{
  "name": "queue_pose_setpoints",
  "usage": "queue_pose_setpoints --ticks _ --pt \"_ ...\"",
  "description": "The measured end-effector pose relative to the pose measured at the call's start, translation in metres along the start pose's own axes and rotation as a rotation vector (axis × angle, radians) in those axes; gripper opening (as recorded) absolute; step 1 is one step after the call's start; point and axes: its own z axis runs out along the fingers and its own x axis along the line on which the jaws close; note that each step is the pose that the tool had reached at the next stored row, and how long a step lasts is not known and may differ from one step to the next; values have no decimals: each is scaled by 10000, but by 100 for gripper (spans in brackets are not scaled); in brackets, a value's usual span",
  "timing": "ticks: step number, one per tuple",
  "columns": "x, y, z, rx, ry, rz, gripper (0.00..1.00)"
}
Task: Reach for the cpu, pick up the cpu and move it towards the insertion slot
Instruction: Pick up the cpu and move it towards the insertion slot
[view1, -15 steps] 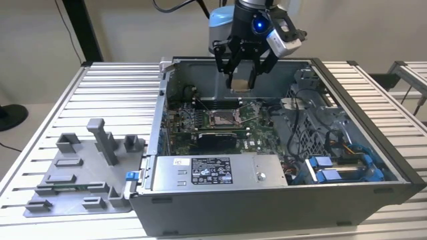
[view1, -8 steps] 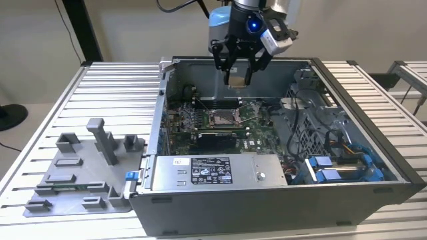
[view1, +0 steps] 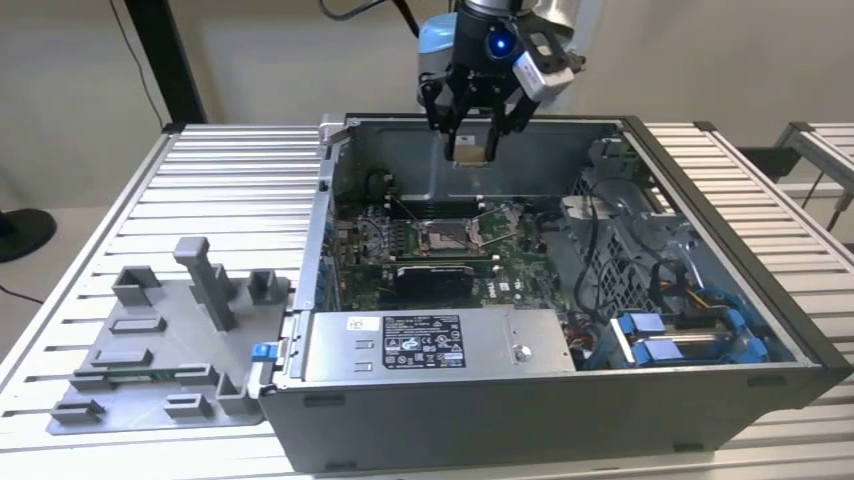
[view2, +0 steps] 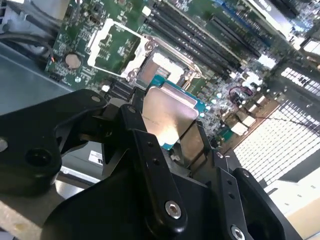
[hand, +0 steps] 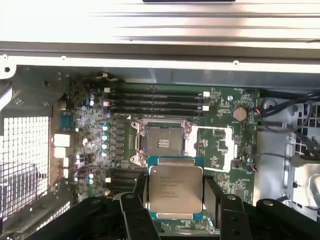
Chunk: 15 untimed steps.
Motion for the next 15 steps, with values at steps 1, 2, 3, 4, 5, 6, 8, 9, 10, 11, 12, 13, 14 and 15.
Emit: queue_pose_setpoints --ticks 1,2,3,4,5,6,8,9,10,11,12,13,14,15 --pt "4 21 1 1 1 1 0" --pt "9 39 3 1 1 2 0" --pt "14 53 4 1 0 4 0" --pt "19 62 5 0 0 4 0" --pt "25 68 6 0 0 5 0" --pt "32 73 6 1 1 4 0" --pt "43 80 7 0 0 4 0" --pt "48 85 7 0 0 4 0" --pt "52 90 8 0 0 5 0" --pt "56 95 8 1 1 5 0" --pt "58 100 8 1 0 4 0" --pt "59 104 9 0 0 5 0" --pt "60 107 8 2 1 5 0" --pt "60 108 8 2 1 4 0"
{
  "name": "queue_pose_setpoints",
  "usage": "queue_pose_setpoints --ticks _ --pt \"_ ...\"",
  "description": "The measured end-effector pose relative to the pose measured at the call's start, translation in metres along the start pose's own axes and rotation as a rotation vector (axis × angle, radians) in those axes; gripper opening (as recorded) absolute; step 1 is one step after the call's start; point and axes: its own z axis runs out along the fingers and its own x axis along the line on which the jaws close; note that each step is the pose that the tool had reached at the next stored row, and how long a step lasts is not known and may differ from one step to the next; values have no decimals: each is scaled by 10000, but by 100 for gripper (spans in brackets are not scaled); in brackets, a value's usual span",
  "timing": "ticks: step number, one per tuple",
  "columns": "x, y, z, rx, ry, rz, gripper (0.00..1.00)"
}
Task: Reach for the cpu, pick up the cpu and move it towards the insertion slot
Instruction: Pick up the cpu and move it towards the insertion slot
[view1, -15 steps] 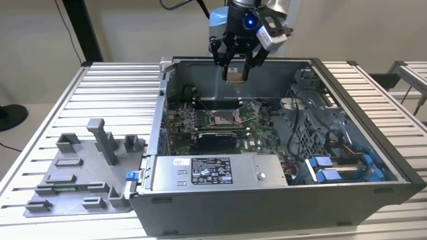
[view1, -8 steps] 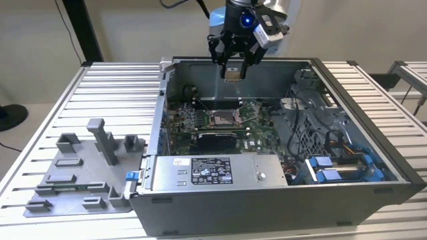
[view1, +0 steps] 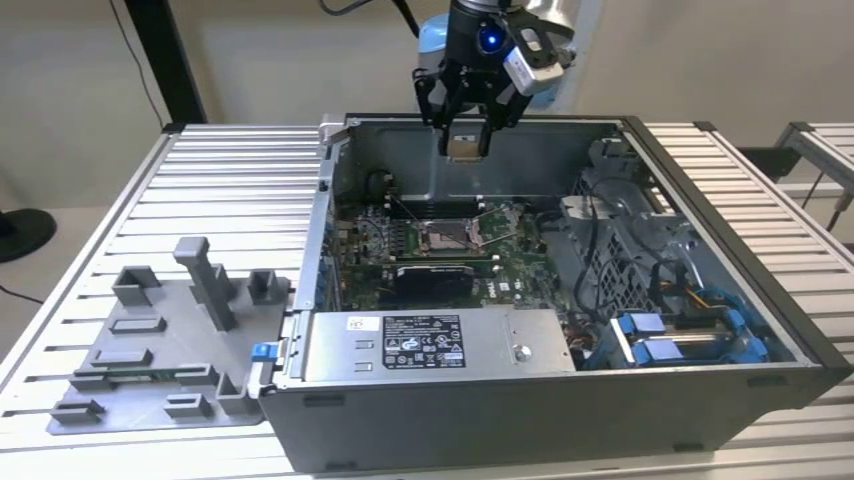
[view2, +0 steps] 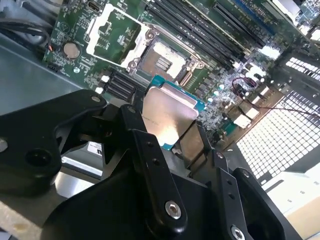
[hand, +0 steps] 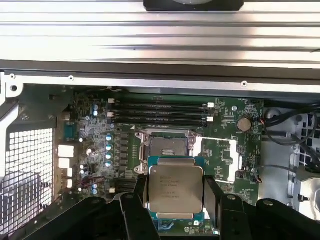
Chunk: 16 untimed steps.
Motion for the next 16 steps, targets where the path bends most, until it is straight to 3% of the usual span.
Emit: queue_pose_setpoints --ticks 16 --pt "31 2 3 -1 -1 0 0"
